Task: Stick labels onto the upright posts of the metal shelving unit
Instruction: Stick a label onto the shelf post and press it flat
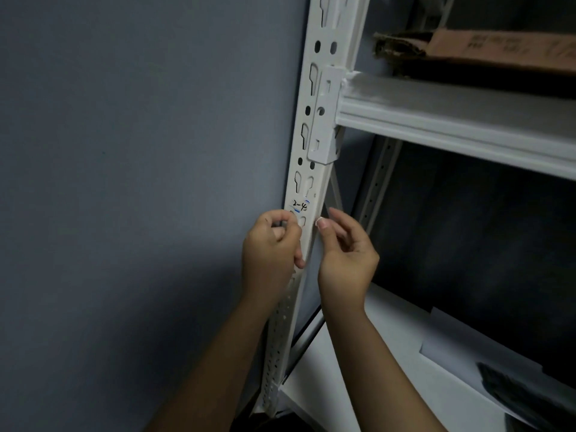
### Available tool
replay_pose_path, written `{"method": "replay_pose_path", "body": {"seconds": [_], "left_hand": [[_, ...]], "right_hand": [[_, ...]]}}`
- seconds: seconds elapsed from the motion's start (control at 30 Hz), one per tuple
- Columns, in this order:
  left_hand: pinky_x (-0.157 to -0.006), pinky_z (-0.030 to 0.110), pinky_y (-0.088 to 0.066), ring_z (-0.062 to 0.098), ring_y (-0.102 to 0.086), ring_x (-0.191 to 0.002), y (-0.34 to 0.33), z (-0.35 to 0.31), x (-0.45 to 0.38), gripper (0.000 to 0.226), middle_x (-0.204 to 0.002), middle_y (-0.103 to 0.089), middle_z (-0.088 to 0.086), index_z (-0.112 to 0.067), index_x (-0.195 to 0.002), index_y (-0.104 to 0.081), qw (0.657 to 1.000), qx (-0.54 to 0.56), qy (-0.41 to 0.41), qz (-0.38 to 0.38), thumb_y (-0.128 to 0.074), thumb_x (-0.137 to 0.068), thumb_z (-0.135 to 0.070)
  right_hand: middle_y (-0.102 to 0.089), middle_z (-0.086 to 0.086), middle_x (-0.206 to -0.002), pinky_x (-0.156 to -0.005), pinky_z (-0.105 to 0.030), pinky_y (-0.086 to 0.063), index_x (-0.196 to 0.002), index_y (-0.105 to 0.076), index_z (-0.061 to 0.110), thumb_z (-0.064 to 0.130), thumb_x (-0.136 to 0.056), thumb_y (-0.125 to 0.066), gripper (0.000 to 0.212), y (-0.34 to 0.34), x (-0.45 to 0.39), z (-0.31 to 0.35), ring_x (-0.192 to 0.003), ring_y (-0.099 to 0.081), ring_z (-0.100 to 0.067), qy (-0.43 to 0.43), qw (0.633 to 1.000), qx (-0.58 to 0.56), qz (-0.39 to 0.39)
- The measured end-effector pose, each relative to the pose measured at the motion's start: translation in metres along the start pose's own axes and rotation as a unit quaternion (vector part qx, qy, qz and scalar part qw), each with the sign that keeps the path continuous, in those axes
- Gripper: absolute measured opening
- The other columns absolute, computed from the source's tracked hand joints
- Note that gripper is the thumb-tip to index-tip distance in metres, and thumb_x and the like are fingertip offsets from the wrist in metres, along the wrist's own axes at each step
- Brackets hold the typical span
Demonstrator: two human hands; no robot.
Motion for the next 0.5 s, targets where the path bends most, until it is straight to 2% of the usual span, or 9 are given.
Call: {"method": "replay_pose_path", "body": {"seconds": [0.13,0.27,0.5], "left_hand": [[-0.043,0.02,-0.042,0.012,-0.048,-0.038,0.005,-0.004,0.003,0.011,-0.042,-0.051,-0.002,-0.018,-0.085,-0.058,0.996,0.067,0.027,0.043,-0.055,-0.094,-0.014],[-0.043,0.02,-0.043,0.011,-0.047,-0.038,0.008,-0.012,0.01,0.007,-0.041,-0.049,-0.002,-0.014,-0.088,-0.059,0.992,0.1,0.042,0.066,-0.055,-0.094,-0.011],[-0.043,0.019,-0.042,0.01,-0.048,-0.039,0.016,-0.026,0.018,0.009,-0.04,-0.048,-0.003,-0.014,-0.089,-0.058,0.989,0.128,0.049,0.061,-0.052,-0.095,-0.011]], "right_hand": [[-0.07,0.016,-0.069,-0.065,-0.007,-0.049,-0.097,-0.068,0.01,-0.005,-0.088,-0.06,0.019,-0.002,0.013,0.011,-0.071,-0.066,0.007,0.014,0.999,-0.001,0.051],[-0.066,0.016,-0.057,-0.051,-0.007,-0.046,-0.09,-0.066,0.009,-0.01,-0.088,-0.057,0.021,-0.007,0.023,0.023,-0.051,-0.059,0.007,0.019,0.997,-0.027,0.075],[-0.065,0.012,-0.059,-0.048,-0.008,-0.045,-0.089,-0.067,0.004,-0.009,-0.086,-0.061,0.015,-0.011,0.031,0.038,-0.049,-0.056,0.005,0.039,0.996,-0.036,0.073]]}}
Point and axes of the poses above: each hand's wrist, its own x-axis away from the middle knuckle, its own y-axis out of the back of the hand, z = x × y, the point moved 3 cm from there along -x, towards the middle knuckle
